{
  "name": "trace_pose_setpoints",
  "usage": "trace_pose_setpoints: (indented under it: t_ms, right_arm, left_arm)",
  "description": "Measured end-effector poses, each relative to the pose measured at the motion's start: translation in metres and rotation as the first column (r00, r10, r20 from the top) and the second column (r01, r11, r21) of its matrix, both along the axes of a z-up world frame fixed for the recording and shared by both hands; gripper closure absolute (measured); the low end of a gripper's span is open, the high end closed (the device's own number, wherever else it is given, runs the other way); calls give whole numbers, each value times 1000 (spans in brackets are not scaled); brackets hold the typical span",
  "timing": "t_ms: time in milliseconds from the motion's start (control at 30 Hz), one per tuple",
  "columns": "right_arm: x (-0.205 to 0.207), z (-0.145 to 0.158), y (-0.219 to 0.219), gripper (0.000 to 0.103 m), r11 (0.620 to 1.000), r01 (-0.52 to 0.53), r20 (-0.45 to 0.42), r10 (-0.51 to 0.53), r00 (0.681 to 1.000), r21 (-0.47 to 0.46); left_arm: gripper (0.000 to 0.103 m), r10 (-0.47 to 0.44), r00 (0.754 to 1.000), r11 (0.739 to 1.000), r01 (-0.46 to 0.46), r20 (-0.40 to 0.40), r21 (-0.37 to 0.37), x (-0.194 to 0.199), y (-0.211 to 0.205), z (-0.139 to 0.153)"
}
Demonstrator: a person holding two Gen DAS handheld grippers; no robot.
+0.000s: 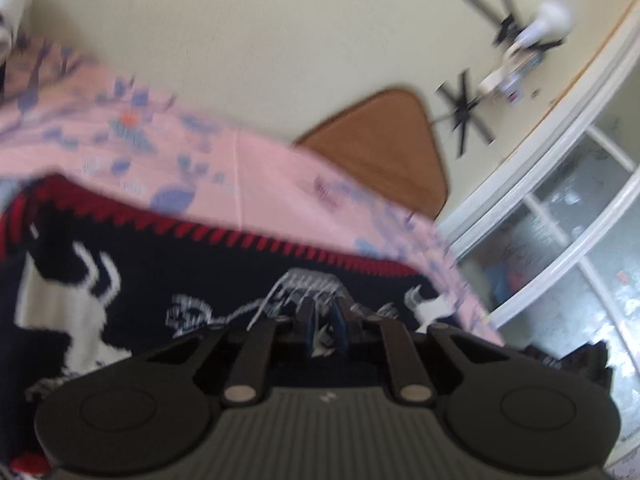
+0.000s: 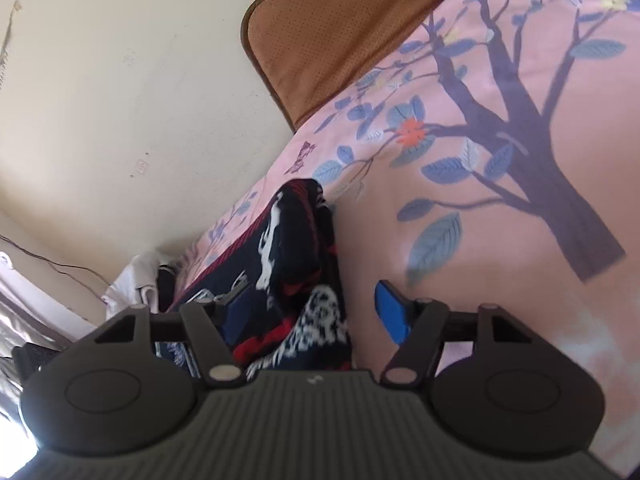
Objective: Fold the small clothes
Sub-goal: 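Grasp the folded sweater with both grippers and roll it up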
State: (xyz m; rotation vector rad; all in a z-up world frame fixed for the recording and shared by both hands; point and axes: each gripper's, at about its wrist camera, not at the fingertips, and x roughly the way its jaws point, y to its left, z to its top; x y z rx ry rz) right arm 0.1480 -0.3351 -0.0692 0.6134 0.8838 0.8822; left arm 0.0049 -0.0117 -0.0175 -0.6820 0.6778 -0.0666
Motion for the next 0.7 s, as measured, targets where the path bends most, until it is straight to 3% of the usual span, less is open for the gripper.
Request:
trace_pose_setpoints:
  t_ms: [33, 133, 167, 367, 433, 500, 567, 633, 700]
  right_arm:
    - [3, 0, 11, 36, 1000, -25, 5, 25, 1000, 1]
    - [3, 1, 36, 55, 997, -58, 22, 59, 998, -44]
    - [2, 2, 40, 74, 997, -70, 6, 70, 998, -39]
    - [-45, 67, 55, 76, 988, -148, 188, 139, 972, 34]
    - [-64, 90, 69, 77, 979, -205, 267, 196, 944, 7]
    - [-85, 106, 92, 79, 964, -262, 335, 264, 904, -54]
    - [-106, 114, 123, 80, 942, -309, 395, 336, 855, -133]
    - [-124, 113, 152, 83, 912, -364, 414, 410, 813, -187]
    - [-137, 107, 184, 96, 867, -446, 402, 498, 768, -221]
  left_arm:
    - [97, 5, 999, 1000, -5, -33, -14, 5, 2, -12]
    - [97, 3, 1000, 995, -2, 13, -103, 1, 15, -25]
    - [97, 8, 1000, 993, -6, 12, -120, 0, 17, -26]
    - [97, 15, 1000, 1000, -15, 24, 22, -6, -2, -12]
    - [97, 15, 999, 1000, -16, 33, 27, -11, -1, -8]
    - [96, 36, 998, 999, -35, 49, -25, -27, 10, -1]
    - [95, 78, 989, 996, -71, 124, -62, -59, 32, 12]
    - [86, 168, 967, 986, -163, 189, -40, -103, 61, 26]
    - [81, 280, 935, 958, -287, 218, -2, -144, 88, 37]
